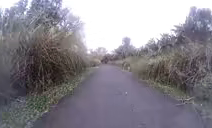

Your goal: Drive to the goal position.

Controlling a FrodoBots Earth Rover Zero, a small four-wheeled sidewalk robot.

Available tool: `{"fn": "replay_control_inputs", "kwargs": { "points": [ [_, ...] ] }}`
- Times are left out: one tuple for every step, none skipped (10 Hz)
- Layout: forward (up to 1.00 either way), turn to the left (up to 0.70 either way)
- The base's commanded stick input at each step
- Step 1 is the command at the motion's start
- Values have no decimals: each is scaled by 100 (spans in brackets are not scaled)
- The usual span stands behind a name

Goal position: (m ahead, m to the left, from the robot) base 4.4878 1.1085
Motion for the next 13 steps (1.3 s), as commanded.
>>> {"fn": "replay_control_inputs", "kwargs": {
  "points": [
    [70,0],
    [70,0],
    [70,0],
    [70,0],
    [70,-6],
    [70,-18],
    [70,-29],
    [70,-35],
    [70,-35],
    [70,-35],
    [70,-29],
    [70,-16],
    [70,-4]
  ]
}}
